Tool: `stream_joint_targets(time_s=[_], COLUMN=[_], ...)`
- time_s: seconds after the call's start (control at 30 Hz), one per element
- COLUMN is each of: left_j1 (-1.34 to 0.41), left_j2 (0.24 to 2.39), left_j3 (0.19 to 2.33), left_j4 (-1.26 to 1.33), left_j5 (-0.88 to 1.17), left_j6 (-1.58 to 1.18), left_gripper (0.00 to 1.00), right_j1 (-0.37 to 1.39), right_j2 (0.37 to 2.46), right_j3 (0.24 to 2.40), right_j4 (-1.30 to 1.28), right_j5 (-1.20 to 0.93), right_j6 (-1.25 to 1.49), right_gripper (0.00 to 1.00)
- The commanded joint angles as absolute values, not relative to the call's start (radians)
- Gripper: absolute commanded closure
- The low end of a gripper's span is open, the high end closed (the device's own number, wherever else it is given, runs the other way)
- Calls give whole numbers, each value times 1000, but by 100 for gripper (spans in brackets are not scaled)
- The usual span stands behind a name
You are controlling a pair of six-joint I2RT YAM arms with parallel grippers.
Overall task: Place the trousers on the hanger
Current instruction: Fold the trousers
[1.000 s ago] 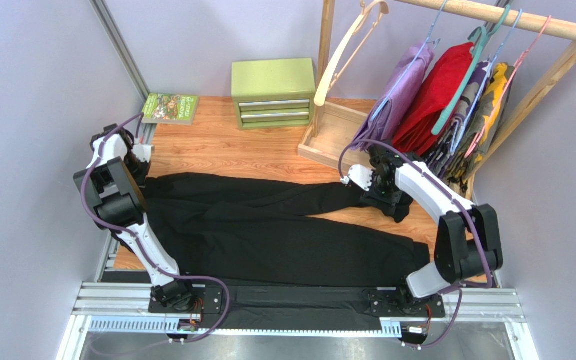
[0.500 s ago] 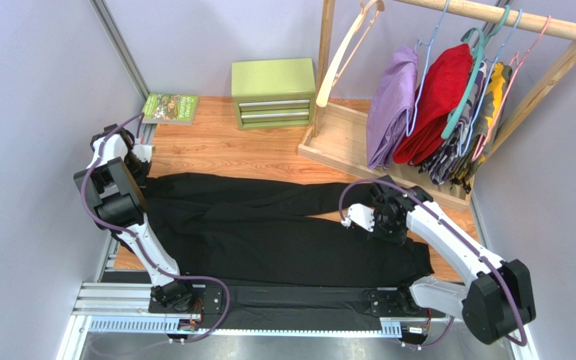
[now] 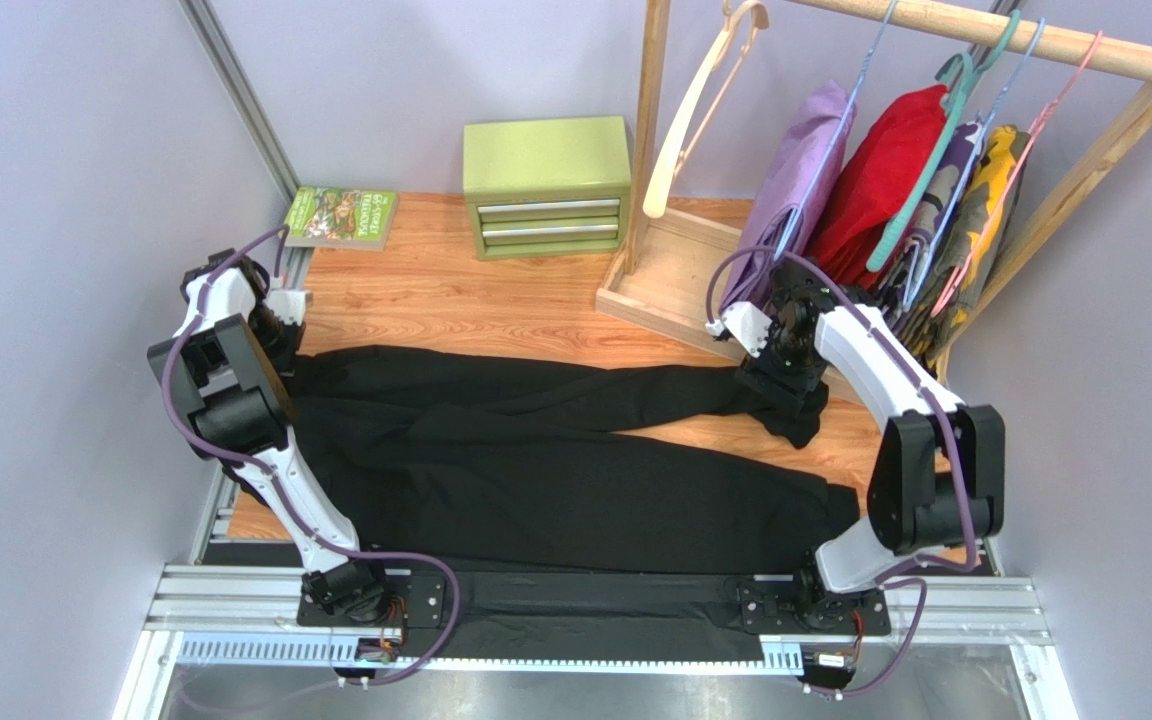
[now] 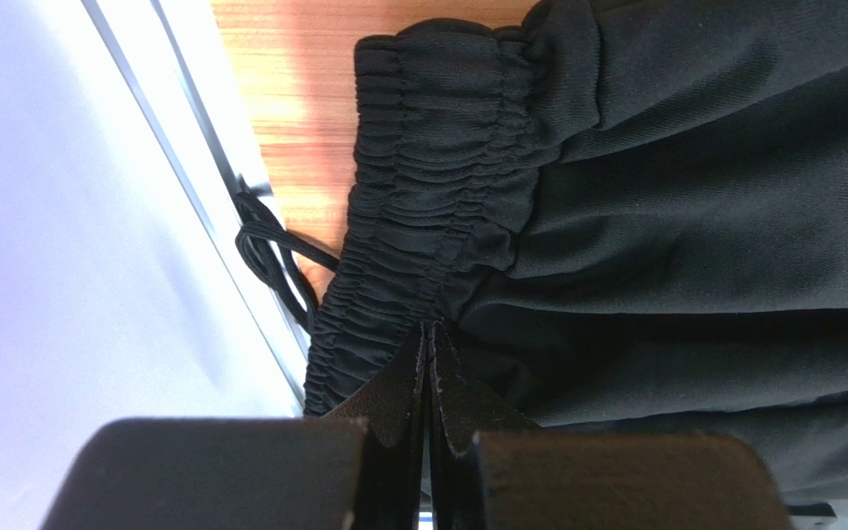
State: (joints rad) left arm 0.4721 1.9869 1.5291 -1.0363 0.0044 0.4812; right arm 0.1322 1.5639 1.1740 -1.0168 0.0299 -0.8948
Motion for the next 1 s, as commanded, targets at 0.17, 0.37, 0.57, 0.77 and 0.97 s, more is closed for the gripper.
stream_joint_targets(time_s=[0.17, 0.37, 0.57, 0.77, 0.97], left_j1=[476, 474, 476, 474, 474], left_j2=[1959, 1954, 1945, 1960, 1973], left_j3=[1557, 1554, 1525, 1551, 1606], left_j4=[-1060, -1052, -1026, -1035, -1063], left_j5=[34, 38, 22, 9, 8], left_j6=[486, 483, 495, 486, 491], left_gripper=[100, 100, 100, 100, 100], right_j1=[120, 121, 213, 227, 163], right_j2=[1655, 1453, 1132, 1078, 1334], right_j3=[1239, 1280, 746, 771, 1063], right_j4=[-931, -1011, -977, -1080, -1160], right_j5=[95, 51, 139, 76, -99], right_j6=[-934, -966, -1124, -1123, -1034], right_gripper=[99, 100, 68, 0, 17])
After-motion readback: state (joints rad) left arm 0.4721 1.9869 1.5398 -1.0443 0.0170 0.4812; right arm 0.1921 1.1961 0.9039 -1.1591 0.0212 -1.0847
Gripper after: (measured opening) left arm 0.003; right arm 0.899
